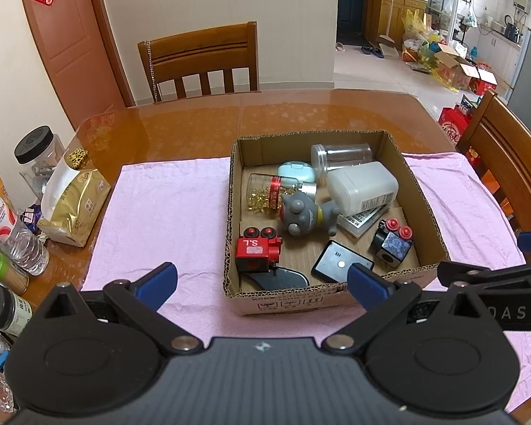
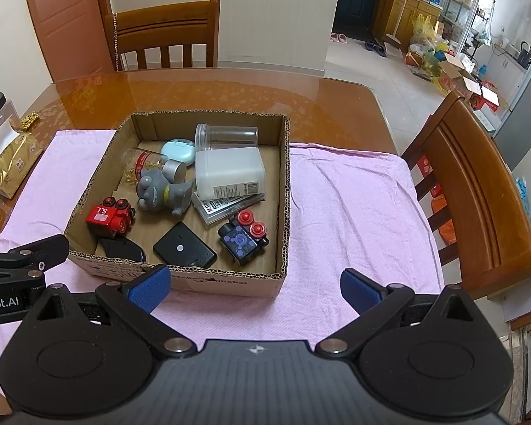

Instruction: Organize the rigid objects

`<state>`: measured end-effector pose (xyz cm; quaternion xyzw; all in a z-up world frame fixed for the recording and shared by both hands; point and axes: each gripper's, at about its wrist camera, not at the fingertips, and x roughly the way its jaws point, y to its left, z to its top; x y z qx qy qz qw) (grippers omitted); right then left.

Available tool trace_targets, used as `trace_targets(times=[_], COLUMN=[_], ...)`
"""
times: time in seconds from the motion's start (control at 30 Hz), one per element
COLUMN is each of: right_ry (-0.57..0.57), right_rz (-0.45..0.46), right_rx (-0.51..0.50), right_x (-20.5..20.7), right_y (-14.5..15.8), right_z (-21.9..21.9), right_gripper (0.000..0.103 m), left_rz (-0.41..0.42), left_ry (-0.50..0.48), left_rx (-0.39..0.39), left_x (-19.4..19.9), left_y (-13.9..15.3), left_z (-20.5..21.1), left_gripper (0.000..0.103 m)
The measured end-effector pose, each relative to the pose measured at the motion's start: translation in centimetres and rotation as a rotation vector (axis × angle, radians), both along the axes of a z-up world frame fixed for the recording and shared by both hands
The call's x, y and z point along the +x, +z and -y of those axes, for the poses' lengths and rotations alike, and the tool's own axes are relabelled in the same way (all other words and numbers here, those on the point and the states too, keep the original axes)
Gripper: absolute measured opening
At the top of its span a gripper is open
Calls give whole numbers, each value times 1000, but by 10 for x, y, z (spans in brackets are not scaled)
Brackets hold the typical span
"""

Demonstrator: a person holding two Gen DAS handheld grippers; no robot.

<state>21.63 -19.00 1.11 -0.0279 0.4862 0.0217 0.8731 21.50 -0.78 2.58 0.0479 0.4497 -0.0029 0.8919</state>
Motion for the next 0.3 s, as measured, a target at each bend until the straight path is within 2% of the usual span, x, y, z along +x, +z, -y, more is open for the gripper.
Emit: trace_targets(times=[0.3], right_ry=[4], right_rz=[0], right_rx=[2], right_x=[0], right_y=[0], right_z=[2], right_gripper=[103], left_rz=[1], left_ry=[5], left_rx=[6], left_x=[-1], left_y=[2], left_z=[3], left_gripper=[102])
